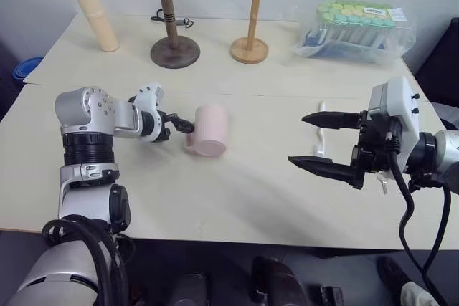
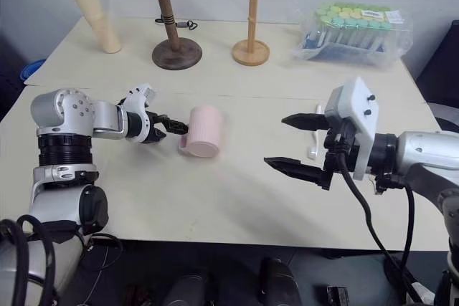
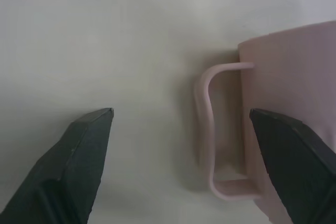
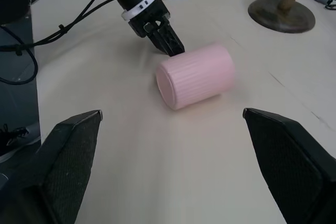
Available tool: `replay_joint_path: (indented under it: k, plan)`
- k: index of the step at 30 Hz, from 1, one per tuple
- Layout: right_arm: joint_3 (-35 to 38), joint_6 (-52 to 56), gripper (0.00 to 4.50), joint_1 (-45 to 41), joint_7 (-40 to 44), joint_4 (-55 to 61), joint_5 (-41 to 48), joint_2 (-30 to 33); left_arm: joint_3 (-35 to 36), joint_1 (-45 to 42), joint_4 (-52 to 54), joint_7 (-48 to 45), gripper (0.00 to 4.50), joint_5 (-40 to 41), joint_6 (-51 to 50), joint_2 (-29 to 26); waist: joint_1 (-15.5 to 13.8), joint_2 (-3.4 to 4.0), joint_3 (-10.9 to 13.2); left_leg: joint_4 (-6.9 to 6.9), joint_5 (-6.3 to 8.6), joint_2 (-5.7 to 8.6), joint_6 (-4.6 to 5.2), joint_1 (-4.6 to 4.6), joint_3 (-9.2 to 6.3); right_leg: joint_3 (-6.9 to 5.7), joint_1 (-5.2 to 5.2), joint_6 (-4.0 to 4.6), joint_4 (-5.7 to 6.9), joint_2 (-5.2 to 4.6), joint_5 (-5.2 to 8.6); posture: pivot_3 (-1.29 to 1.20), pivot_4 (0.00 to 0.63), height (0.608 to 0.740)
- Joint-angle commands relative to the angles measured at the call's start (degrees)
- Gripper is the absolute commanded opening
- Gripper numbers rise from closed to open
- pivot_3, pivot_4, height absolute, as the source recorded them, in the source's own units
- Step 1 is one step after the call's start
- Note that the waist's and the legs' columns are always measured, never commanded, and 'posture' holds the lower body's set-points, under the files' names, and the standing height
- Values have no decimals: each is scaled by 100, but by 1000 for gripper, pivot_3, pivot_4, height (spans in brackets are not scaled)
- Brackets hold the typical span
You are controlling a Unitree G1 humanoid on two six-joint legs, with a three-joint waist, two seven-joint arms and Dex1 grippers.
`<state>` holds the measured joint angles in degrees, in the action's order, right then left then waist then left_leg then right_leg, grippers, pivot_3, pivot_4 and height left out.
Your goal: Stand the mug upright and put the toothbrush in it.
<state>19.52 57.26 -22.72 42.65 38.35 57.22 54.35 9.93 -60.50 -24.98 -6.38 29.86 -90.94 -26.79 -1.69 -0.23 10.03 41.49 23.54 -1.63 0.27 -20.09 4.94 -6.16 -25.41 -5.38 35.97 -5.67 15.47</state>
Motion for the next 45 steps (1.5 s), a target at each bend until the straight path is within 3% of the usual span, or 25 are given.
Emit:
replay_joint_path:
  k: [1,11,16,21,24,28,34,39,45]
  plan:
    - [277,-129,4500,38,-137,232,133,137,-388,124,-189,-130,3070,347,-156,11,0,0,0,0,0,0,0,0,0,0,0,0,0,0,0,0,150,740]
    - [288,-234,4500,154,-255,245,136,272,-547,56,-394,-20,30,700,-156,-77,9,0,0,0,0,-1,0,-1,1,0,0,0,-1,1,0,0,150,740]
    - [334,-297,4500,222,-247,179,61,344,-232,31,-439,146,30,694,-156,-17,11,0,0,0,0,-1,0,-1,1,0,0,0,-1,1,0,0,150,740]
    - [441,-373,4500,440,-275,109,-82,424,790,-127,140,209,30,517,298,421,4,-9,5,3,0,-1,0,-9,-1,-3,-1,-3,-3,1,-1,0,150,740]
    - [546,-416,4500,591,-311,60,-216,435,298,126,1053,-320,30,301,1676,377,21,-18,11,3,0,-4,0,-10,-1,-4,-4,-2,-4,2,-1,0,150,740]
    - [634,-472,4500,804,-519,-46,-454,331,-844,885,1909,-1205,30,-790,4820,465,26,-15,9,-10,-1,-6,-2,0,12,0,-6,-2,-7,2,-1,0,150,740]
    - [796,-528,4500,1128,-688,-150,-522,181,-1543,1636,867,-1023,30,-2127,8048,1253,-34,-14,8,-1,-1,-3,-1,-6,19,3,-5,-9,-13,1,-6,0,150,740]
    - [960,-541,4500,1333,-709,-128,-449,172,-1681,2051,-81,-819,30,-2695,9439,1558,-43,-15,9,-4,-1,-3,3,-4,20,3,-5,-10,-14,2,-6,0,150,740]
    - [1054,-491,4500,1390,-800,-106,-294,153,-1554,2627,-206,-920,30,-2713,9802,1589,-37,-14,8,-4,0,-6,5,-2,19,3,-5,-11,-13,1,-6,0,150,740]
